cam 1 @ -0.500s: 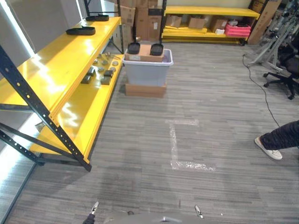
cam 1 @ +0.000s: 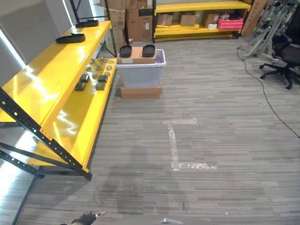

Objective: Move parts from the plastic box to the shelf.

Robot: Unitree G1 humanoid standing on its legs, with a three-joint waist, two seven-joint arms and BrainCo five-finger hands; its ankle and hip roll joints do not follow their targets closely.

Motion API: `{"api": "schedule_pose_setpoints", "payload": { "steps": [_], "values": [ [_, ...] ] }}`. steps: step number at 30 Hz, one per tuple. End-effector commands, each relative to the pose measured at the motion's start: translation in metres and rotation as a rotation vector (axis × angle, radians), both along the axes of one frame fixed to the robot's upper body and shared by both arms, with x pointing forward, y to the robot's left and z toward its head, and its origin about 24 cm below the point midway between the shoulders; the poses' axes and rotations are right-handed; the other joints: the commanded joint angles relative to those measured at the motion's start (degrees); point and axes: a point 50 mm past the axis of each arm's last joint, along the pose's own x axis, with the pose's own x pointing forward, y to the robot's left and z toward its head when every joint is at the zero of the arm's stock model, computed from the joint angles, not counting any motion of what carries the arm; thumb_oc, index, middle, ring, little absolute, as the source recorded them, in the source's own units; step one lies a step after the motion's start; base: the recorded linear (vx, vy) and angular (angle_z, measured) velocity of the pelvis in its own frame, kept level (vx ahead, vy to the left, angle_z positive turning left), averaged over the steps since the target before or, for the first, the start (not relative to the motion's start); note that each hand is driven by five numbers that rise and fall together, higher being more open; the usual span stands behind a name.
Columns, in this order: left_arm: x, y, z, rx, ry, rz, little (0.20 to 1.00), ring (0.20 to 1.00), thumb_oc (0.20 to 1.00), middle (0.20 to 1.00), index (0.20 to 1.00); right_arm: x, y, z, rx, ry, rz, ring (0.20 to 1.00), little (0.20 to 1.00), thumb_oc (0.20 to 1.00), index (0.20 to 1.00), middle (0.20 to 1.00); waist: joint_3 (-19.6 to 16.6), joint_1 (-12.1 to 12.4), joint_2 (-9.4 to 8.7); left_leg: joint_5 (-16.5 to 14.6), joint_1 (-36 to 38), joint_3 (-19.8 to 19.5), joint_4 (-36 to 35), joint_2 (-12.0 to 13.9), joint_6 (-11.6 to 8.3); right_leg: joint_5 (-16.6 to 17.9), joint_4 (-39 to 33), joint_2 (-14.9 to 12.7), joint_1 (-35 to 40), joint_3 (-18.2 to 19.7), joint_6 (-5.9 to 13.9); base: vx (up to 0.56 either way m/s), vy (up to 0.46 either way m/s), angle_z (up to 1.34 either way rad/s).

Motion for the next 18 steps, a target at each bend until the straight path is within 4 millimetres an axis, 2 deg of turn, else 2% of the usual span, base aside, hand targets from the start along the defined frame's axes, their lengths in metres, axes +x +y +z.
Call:
{"api": "schedule_pose_setpoints", "payload": {
  "steps": [1,7,12,15,18],
  "values": [
    [0.029,0.013,0.01,0.075,-0.116,0.015,1.0,1.0,1.0,1.0,1.0,0.011,-0.007,0.003,-0.044,-0.009,0.007,1.0,1.0,1.0,1.0,1.0,-0.35,0.21,-3.04,-1.16,0.9,-2.2,-0.83,2.27,-4.06,0.52,0.71,-4.12,-0.23,1.36,6.05,0.0,0.0,0.0],
    [0.036,0.01,0.011,0.109,-0.142,-0.067,1.0,1.0,1.0,1.0,1.0,0.022,-0.006,0.005,-0.049,-0.061,0.003,1.0,1.0,1.0,1.0,1.0,-0.17,-0.09,-3.24,-1.54,1.04,-1.31,-0.56,2.23,-3.82,0.76,0.87,-4.14,-0.6,2.51,6.21,-0.02,0.0,-0.08],
    [0.034,0.013,0.011,0.114,-0.131,-0.078,1.0,1.0,1.0,1.0,1.0,0.011,-0.007,0.004,-0.056,-0.016,0.002,1.0,1.0,1.0,1.0,1.0,-0.57,-0.47,-3.01,-1.87,1.58,-0.84,-0.63,2.24,-3.67,0.62,0.84,-4.09,-0.37,3.07,6.26,0.0,0.017,-0.08],
    [0.034,0.008,0.01,0.032,-0.139,0.0,1.0,1.0,1.0,1.0,1.0,0.007,-0.009,0.004,-0.055,-0.003,-0.011,1.0,1.0,1.0,1.0,1.0,-0.78,-0.65,-2.74,-1.92,1.68,-0.67,-0.75,2.13,-3.55,0.76,0.71,-4.2,-0.32,3.21,6.4,-0.01,0.03,-0.09],
    [0.035,0.007,0.01,0.019,-0.145,-0.013,1.0,1.0,1.0,1.0,1.0,0.005,-0.007,0.003,-0.03,0.01,-0.011,1.0,1.0,1.0,1.0,1.0,-0.99,-0.48,-2.68,-2.07,1.72,-0.63,-0.75,2.0,-3.41,0.85,0.68,-4.38,-0.43,3.14,6.52,0.0,0.012,-0.01]
  ]
}}
